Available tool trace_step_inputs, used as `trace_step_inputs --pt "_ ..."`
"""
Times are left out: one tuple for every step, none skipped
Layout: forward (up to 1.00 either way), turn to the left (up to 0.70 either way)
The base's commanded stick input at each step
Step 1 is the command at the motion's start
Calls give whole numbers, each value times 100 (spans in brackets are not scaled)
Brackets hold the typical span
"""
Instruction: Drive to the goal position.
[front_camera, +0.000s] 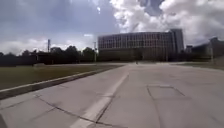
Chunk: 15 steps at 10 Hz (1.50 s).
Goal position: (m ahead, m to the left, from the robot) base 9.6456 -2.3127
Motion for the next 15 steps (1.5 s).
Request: trace_step_inputs --pt "70 0" --pt "70 0" --pt "70 -8" --pt "70 -17" --pt "70 -27" --pt "70 -32" --pt "70 -23" --pt "70 -9" --pt "70 0" --pt "70 0" --pt "70 0" --pt "70 0" --pt "70 0" --pt "70 0" --pt "70 0"
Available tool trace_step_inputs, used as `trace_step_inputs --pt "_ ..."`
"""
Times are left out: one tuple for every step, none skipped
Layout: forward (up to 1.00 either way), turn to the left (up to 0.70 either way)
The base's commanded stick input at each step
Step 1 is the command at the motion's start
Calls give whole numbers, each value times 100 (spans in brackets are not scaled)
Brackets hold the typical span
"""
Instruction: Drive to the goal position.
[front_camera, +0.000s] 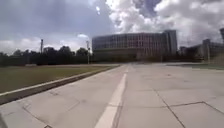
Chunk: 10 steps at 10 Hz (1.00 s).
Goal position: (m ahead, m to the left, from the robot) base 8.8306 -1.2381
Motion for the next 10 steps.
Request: trace_step_inputs --pt "70 0" --pt "70 0" --pt "70 0" --pt "70 0" --pt "70 0" --pt "70 0" --pt "70 0" --pt "70 0" --pt "70 0" --pt "70 -1"
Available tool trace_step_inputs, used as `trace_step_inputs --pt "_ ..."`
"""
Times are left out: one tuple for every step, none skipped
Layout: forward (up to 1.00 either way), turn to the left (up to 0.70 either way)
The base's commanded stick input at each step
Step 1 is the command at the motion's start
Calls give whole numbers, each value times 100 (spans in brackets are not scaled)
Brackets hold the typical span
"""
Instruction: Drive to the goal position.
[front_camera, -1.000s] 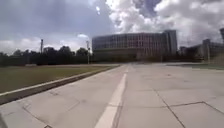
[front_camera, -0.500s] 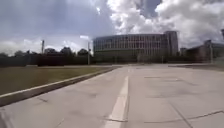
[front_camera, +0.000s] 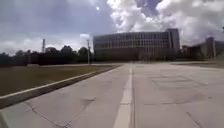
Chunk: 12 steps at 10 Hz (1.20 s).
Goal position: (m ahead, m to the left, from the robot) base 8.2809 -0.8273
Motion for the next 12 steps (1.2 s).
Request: trace_step_inputs --pt "70 -8" --pt "70 -29" --pt "70 -28" --pt "70 -24" --pt "70 -10" --pt "70 0" --pt "70 0" --pt "70 0" --pt "70 0" --pt "70 0" --pt "70 0" --pt "70 0"
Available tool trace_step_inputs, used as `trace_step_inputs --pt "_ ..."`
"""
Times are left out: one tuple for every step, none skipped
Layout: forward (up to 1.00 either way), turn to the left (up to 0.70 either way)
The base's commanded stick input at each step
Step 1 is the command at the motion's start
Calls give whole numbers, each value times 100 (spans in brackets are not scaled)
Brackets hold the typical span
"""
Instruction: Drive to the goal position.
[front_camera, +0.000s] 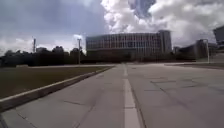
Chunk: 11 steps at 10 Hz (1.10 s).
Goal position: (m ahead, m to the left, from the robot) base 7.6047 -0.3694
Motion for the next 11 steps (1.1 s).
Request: trace_step_inputs --pt "70 0" --pt "70 0" --pt "70 0" --pt "70 0" --pt "70 0" --pt "70 0" --pt "70 0" --pt "70 0" --pt "70 0" --pt "70 0" --pt "70 0"
